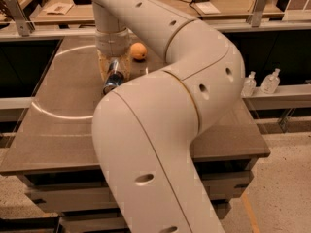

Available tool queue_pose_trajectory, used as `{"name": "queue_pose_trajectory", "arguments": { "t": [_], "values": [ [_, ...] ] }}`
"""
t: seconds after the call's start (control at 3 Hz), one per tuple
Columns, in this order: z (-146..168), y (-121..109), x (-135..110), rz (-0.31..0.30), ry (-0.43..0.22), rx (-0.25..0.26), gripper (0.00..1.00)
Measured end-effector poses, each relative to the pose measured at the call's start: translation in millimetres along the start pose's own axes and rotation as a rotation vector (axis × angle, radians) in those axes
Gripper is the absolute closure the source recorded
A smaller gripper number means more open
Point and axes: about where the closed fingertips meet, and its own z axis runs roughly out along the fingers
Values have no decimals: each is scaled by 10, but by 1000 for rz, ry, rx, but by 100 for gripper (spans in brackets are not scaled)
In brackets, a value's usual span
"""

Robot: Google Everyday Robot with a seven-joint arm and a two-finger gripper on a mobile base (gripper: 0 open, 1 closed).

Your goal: Place redbull can upright

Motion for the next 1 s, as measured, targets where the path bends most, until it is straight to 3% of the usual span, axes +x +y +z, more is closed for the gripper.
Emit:
{"name": "queue_pose_trajectory", "arguments": {
  "t": [0.33,0.67,1.0],
  "values": [
    [-155,70,50,-17,30,6,100],
    [-229,176,146,4,45,21,100],
    [-156,250,195,0,0,128,100]
  ]
}}
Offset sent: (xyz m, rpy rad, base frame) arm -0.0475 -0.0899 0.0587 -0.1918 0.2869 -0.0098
